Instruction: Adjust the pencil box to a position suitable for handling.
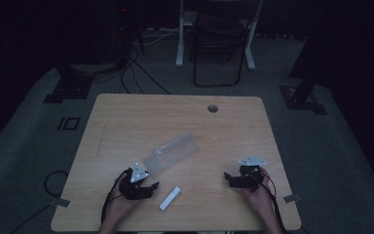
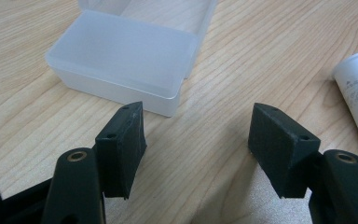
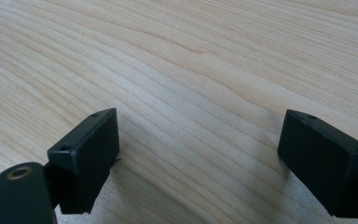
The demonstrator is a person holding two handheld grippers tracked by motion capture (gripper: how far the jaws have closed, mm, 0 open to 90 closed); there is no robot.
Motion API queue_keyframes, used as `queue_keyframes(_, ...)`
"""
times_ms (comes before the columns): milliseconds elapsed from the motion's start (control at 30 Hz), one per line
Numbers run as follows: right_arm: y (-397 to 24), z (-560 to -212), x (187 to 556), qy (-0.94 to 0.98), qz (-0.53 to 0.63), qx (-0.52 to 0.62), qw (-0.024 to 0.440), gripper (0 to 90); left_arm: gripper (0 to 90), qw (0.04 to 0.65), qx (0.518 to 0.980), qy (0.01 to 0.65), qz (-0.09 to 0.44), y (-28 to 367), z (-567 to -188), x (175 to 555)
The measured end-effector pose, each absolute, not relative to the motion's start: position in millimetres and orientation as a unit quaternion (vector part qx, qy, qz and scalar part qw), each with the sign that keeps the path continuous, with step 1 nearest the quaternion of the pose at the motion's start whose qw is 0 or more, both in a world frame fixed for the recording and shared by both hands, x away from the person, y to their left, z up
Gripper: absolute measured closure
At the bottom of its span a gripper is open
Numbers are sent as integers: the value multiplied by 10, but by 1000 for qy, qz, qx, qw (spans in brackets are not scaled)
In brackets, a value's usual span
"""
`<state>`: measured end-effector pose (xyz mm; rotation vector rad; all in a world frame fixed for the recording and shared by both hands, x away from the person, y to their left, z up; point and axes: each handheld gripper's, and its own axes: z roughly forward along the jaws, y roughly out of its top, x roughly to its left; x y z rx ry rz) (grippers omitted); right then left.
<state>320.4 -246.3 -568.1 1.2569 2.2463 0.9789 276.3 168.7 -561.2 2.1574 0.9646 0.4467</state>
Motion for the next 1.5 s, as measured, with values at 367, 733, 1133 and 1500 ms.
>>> queue_keyframes(367, -2463, -5681, 3204, 800, 349, 448, 193, 125, 415, 353, 840, 376, 171, 1714, -5588, 2749)
queue_keyframes(733, -2464, -5681, 3204, 800, 349, 448, 193, 125, 438, 363, 840, 364, 175, 1711, -5459, 2704)
queue_keyframes(1133, -2463, -5681, 3204, 800, 349, 448, 193, 125, 441, 374, 836, 354, 189, 1729, -5312, 2714)
queue_keyframes(1500, -2463, -5680, 3204, 800, 349, 448, 192, 125, 451, 380, 835, 344, 199, 1710, -5167, 2786)
